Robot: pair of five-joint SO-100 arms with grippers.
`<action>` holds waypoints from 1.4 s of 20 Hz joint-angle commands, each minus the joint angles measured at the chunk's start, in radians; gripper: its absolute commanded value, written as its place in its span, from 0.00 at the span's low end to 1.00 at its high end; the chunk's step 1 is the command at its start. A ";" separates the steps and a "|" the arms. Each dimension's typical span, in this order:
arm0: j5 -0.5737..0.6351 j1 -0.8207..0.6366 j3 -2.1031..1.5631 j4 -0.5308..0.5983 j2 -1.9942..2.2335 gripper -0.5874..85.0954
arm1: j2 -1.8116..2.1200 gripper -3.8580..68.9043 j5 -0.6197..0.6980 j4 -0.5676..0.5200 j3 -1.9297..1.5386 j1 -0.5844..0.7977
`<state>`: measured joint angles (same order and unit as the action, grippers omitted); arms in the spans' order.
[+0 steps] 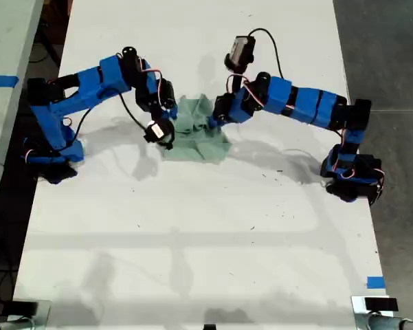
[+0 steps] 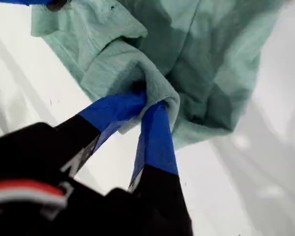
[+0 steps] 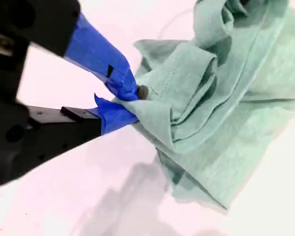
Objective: Fold t shirt
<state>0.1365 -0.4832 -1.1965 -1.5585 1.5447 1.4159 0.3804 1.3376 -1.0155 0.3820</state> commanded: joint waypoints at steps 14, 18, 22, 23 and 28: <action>0.178 -0.353 0.129 -0.011 -0.021 0.37 | -0.092 0.55 0.256 0.189 0.158 0.360; 0.183 -0.287 -0.009 -0.040 0.491 0.19 | 0.337 0.38 0.245 0.394 -0.031 0.344; -0.097 0.106 -0.459 0.021 1.072 0.01 | 0.985 0.05 0.092 0.379 -0.538 0.129; -0.181 0.222 -0.634 0.094 1.227 0.01 | 1.100 0.05 0.037 0.365 -0.663 0.034; -0.247 0.546 -1.539 0.511 1.680 0.01 | 1.836 0.05 -0.087 0.175 -1.528 -0.235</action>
<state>-0.1028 0.0123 -2.3838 -1.2164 3.0802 2.8593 0.3344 1.5616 -2.1951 0.1948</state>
